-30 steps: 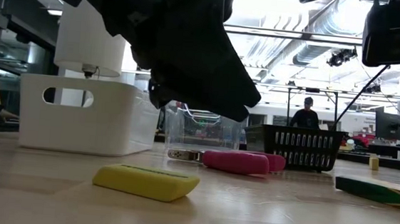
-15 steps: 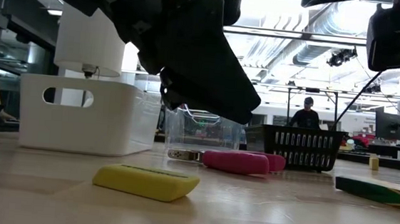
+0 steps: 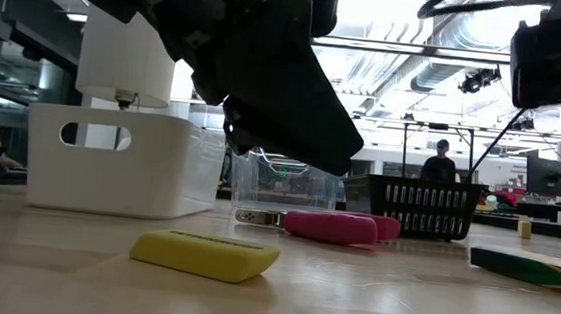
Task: Pick & Place School Supplies
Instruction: Put the box of crayon into the white bin
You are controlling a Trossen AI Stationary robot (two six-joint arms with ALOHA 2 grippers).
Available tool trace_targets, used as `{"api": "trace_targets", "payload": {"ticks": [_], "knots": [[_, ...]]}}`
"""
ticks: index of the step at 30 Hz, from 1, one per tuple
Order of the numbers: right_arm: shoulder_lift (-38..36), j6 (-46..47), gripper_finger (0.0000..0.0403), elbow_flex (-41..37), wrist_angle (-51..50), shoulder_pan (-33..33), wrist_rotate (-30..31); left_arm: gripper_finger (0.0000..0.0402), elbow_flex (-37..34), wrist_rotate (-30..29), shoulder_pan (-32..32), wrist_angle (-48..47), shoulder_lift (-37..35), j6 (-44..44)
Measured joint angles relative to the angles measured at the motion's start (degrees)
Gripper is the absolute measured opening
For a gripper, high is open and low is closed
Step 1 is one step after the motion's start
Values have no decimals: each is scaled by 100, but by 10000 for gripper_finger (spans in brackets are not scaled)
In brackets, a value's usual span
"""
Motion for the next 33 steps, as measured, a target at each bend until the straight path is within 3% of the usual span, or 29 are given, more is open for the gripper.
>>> {"api": "trace_targets", "payload": {"ticks": [23,33], "knots": [[253,13,169,0,470,-7,-35,121,0,52,-9,0,0,-437],[253,122,169,0,484,-7,-30,121,0,393,-9,130,0,-754]]}}
